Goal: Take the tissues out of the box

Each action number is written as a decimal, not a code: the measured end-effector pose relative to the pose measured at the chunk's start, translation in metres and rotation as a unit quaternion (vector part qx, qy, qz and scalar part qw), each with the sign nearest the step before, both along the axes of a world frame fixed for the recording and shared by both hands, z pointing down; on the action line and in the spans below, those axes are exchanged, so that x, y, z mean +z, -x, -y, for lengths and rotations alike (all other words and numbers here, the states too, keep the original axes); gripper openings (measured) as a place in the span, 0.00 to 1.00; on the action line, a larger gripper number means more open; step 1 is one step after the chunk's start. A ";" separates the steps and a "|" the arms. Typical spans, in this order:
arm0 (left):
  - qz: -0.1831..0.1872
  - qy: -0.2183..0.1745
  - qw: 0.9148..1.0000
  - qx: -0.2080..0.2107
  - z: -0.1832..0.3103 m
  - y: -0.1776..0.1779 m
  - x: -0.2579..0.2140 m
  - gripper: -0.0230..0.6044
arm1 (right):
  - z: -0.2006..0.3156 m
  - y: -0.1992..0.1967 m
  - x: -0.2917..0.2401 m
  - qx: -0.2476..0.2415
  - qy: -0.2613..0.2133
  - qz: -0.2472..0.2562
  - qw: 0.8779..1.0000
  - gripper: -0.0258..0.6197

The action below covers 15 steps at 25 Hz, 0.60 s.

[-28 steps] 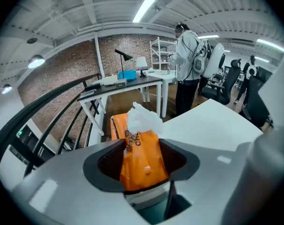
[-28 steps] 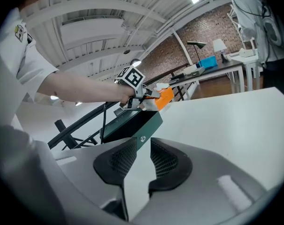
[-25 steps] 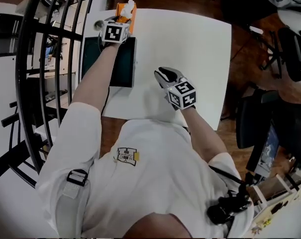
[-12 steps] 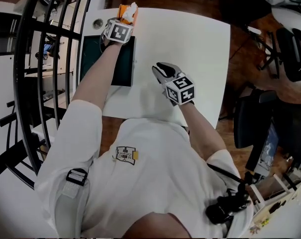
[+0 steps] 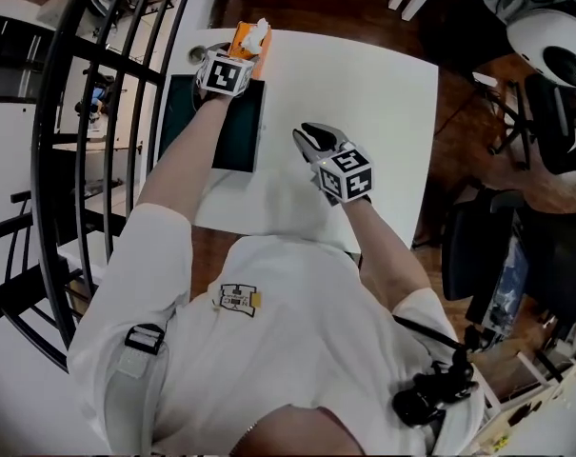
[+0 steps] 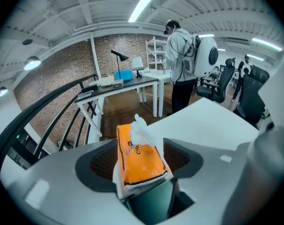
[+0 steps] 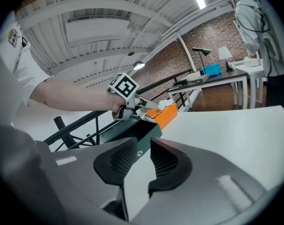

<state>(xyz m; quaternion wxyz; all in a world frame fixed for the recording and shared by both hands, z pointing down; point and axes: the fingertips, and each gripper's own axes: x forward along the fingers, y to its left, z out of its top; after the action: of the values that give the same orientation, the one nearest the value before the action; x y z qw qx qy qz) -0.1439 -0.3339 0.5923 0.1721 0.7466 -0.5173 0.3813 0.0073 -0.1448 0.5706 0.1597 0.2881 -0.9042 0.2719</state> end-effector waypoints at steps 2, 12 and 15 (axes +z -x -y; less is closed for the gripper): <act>-0.037 -0.032 0.999 -0.001 -0.006 -0.001 -0.036 0.49 | 0.006 0.001 -0.010 0.001 -0.008 0.008 1.000 0.17; -0.242 -0.063 0.965 0.079 -0.210 -0.044 -0.086 0.35 | -0.022 0.013 -0.024 -0.015 -0.015 0.051 0.998 0.16; -0.289 -0.027 0.952 0.100 -0.276 -0.063 -0.051 0.32 | -0.066 0.013 -0.008 -0.010 0.002 0.035 0.999 0.15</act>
<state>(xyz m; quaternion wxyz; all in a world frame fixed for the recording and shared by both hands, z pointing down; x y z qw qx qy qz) -0.0813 -0.0577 0.5417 0.2552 0.8771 -0.3780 0.1509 -0.0059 -0.0788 0.5627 0.1310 0.2690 -0.9116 0.2818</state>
